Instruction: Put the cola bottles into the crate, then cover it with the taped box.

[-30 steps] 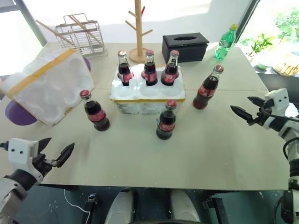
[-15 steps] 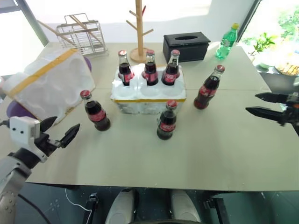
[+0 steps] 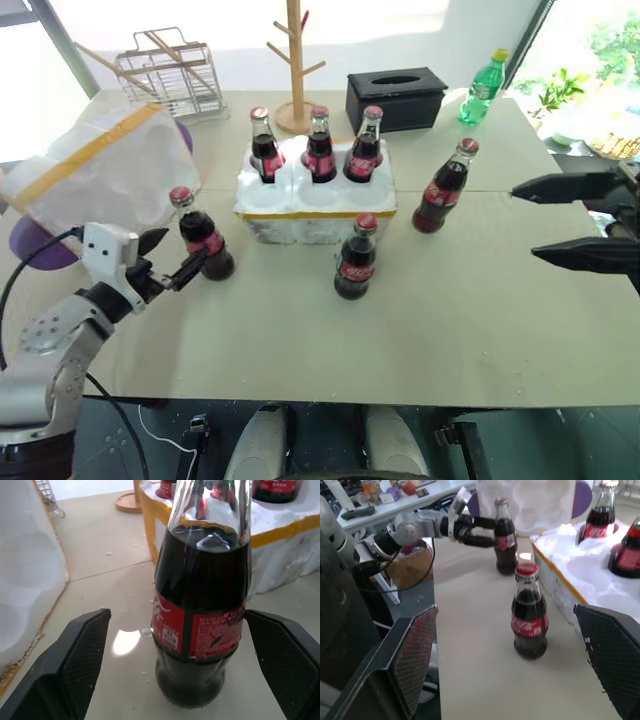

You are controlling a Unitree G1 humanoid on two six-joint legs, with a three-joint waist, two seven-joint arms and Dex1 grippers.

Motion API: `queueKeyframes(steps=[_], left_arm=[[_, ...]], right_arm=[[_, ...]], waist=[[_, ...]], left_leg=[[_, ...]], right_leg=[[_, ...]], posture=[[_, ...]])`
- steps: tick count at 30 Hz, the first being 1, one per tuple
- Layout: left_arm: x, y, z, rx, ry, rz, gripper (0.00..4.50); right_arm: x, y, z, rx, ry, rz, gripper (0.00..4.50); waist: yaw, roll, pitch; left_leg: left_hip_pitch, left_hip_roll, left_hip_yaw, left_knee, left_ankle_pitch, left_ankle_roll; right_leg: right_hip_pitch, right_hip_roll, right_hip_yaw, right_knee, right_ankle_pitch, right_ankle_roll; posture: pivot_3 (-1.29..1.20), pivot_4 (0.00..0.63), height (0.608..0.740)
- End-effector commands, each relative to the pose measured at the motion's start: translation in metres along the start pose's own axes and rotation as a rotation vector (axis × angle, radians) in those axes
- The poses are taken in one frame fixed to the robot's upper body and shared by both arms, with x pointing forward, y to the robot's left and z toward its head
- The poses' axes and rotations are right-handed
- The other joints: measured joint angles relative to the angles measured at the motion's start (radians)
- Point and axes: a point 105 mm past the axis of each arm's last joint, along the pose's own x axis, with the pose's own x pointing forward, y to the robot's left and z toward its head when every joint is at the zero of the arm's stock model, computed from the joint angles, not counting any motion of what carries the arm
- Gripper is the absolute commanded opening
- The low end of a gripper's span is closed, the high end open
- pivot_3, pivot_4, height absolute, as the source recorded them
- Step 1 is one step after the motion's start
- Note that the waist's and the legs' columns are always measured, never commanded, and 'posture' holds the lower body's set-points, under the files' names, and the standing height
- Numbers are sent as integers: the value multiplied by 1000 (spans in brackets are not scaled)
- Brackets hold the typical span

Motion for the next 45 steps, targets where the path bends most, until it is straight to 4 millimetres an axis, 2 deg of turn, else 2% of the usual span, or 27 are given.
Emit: queueKeyframes(steps=[1,13,21,24,26,30,35,41,45], left_arm=[[4,1,10,50,-26,-11,4500],[22,-10,5,48,-35,-84,4500],[32,-8,7,29,-44,-100,4500],[33,-10,6,31,-39,-118,3660],[33,-10,4,29,-28,-127,2683],[32,-14,7,27,-18,-154,2685],[24,-20,32,-17,-39,-242,2685],[18,-31,91,-61,-81,-448,2685],[36,-23,128,-77,-149,-504,2685]], right_arm=[[5,7,12,-41,-30,13,4473],[7,8,6,-44,-9,12,4473],[9,4,5,-39,-12,9,4473],[9,3,5,-31,-15,10,4500],[10,5,6,-21,-20,20,4500],[11,6,6,-44,-20,21,4500],[13,4,2,-56,-17,-2,4500],[14,2,-2,-54,-21,-27,4500],[14,-2,-5,-58,-26,-65,4500]], waist=[[1,0,0],[1,0,0],[1,0,0],[0,0,0],[1,0,0],[1,0,0],[0,-1,0],[4,-4,3],[2,-4,3]], left_leg=[[0,0,0,0,0,0],[-1,0,0,0,0,0],[-1,0,0,0,0,0],[-1,0,0,0,0,0],[-1,0,0,0,0,0],[-1,0,0,0,0,0],[-1,0,0,0,0,0],[-3,0,-2,1,0,0],[-3,-2,-1,1,0,0]], right_leg=[[0,0,0,0,0,0],[-1,-1,0,0,0,0],[-1,0,0,0,0,0],[-1,0,0,0,0,0],[-1,0,0,0,0,0],[-1,0,0,0,0,0],[-1,0,0,0,0,1],[-3,1,-2,1,0,1],[-2,2,-2,1,0,1]], posture=[[0,150,740],[0,150,740],[0,150,740],[0,150,740],[0,150,740],[0,150,740],[0,150,740],[0,150,740],[0,150,740]])
